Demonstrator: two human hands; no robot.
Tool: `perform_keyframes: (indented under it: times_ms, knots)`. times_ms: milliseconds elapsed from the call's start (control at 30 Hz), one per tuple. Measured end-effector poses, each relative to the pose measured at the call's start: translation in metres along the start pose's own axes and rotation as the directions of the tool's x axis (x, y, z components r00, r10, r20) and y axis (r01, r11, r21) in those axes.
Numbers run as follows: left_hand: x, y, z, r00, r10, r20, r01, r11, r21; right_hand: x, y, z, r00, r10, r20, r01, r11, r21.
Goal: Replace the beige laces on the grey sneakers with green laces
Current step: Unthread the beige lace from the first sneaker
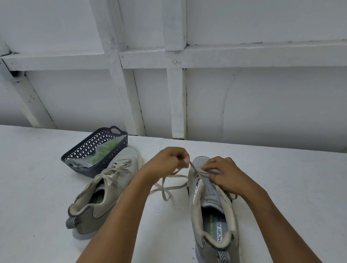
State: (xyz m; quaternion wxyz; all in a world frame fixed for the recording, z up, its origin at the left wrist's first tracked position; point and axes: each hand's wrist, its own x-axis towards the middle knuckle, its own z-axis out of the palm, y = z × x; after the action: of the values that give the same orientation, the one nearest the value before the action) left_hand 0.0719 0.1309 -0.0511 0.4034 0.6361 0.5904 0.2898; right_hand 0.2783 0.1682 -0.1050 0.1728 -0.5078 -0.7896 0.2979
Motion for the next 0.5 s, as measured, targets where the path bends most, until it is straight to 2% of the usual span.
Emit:
perform_keyframes:
  times_ms: [100, 167, 200, 233, 300, 333, 400, 433, 500]
  knots:
    - [-0.006, 0.002, -0.008, 0.997, 0.059, -0.044, -0.071, 0.938, -0.339, 0.001, 0.001, 0.0, 1.0, 0.0, -0.009, 0.001, 1.0, 0.018]
    - [-0.008, 0.004, -0.01, 0.997, 0.051, -0.05, -0.071, 0.79, -0.61, 0.001, 0.001, 0.001, 1.0, 0.002, -0.008, -0.002, 1.0, 0.023]
    - [-0.008, 0.005, -0.011, 0.998, 0.029, -0.064, -0.065, 0.736, -0.673, 0.001, 0.001, 0.001, 1.0, 0.002, -0.005, -0.001, 1.0, 0.023]
    - [-0.006, 0.004, -0.012, 0.996, -0.005, -0.088, -0.056, 0.737, -0.674, 0.001, 0.001, 0.001, 1.0, 0.0, -0.003, 0.0, 1.0, 0.023]
    - [-0.001, 0.0, -0.014, 0.992, -0.063, -0.111, -0.01, 0.829, -0.56, 0.001, 0.001, 0.001, 1.0, -0.004, -0.003, 0.004, 1.0, 0.021]
    - [0.0, -0.003, -0.015, 0.991, -0.082, -0.11, 0.025, 0.895, -0.444, 0.001, 0.001, 0.001, 1.0, -0.004, -0.002, 0.004, 1.0, 0.018]
    - [0.001, -0.005, -0.013, 0.993, -0.087, -0.074, 0.08, 0.993, -0.092, 0.002, 0.002, 0.001, 1.0, 0.003, -0.001, -0.003, 1.0, 0.015]
    - [0.001, -0.006, -0.01, 0.997, -0.077, -0.02, 0.078, 0.991, 0.112, 0.002, 0.002, 0.001, 1.0, 0.003, -0.004, -0.003, 1.0, 0.016]
    - [0.001, -0.009, -0.003, 0.993, -0.055, 0.106, 0.004, 0.902, 0.432, 0.002, 0.002, 0.002, 1.0, -0.004, -0.007, 0.004, 1.0, 0.015]
